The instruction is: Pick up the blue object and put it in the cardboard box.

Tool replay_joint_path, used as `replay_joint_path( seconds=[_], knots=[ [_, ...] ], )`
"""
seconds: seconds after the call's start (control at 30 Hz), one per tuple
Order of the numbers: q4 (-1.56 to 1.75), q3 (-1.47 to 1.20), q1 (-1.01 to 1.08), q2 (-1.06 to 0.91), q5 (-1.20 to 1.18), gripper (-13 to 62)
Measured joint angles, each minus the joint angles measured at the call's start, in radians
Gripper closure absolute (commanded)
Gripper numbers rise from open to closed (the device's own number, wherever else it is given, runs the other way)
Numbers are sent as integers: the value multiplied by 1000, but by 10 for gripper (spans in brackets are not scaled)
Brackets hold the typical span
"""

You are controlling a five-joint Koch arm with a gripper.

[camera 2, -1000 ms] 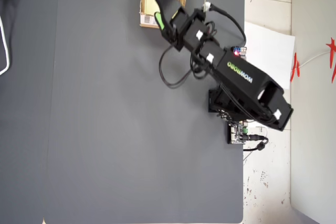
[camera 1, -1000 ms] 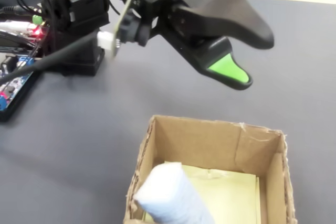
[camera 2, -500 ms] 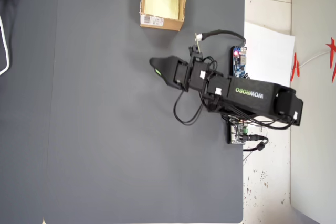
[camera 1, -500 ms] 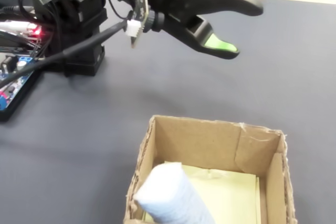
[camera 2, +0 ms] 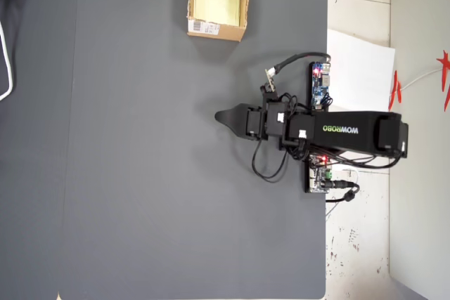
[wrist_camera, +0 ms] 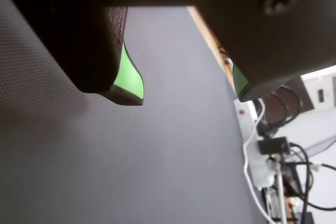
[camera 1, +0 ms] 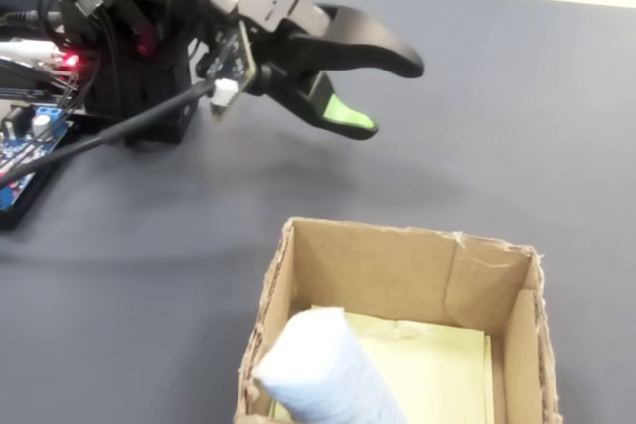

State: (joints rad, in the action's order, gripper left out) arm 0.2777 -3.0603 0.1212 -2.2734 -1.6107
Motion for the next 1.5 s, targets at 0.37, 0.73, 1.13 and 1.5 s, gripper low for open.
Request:
replay_joint_path(
  seconds=[0.37,0.73,1.13,1.5],
  knots=[
    [-124,-18,-63,-5,-9,155],
    [-124,-18,-44,-5,-9,154],
    [-127,-18,-43,-5,-11,154],
    [-137,-18,-35,-5,-11,154]
  ],
)
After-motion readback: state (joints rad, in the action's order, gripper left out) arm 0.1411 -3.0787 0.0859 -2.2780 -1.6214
